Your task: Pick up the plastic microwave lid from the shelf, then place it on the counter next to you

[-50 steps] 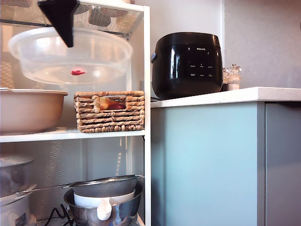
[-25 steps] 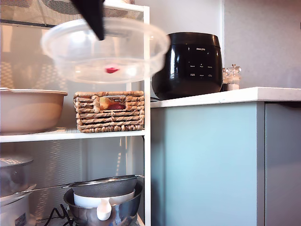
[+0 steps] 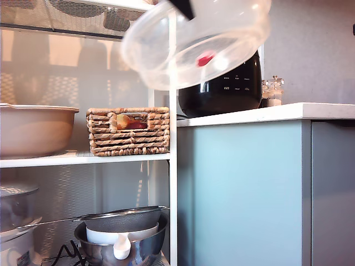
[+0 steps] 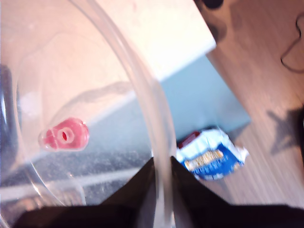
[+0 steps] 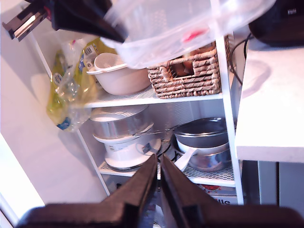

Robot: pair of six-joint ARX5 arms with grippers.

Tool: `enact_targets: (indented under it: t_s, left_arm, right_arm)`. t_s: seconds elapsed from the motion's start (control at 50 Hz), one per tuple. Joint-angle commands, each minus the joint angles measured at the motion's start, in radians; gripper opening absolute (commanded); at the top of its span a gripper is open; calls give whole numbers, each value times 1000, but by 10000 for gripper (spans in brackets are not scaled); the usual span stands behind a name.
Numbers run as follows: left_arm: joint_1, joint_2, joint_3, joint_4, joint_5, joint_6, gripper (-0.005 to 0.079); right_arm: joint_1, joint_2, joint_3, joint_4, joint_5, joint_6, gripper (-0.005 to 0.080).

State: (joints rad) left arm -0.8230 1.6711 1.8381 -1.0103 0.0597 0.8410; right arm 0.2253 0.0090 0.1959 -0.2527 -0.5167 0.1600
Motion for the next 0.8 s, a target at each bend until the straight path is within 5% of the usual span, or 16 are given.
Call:
enact_targets:
  t_s: [0.0,0.44,0.78]
  left_arm:
    - [3,-14,15,40,29,5,-21]
    - [2,119,15,153,153,83,-21]
    - [-38,201,15,244,171,193,-21]
  right_arm:
    - [4,6,27,6,-4,6,-12]
    - [4,6,125,-137,301,-35,-12]
    - [4,6,134,-182,318,-36,-12]
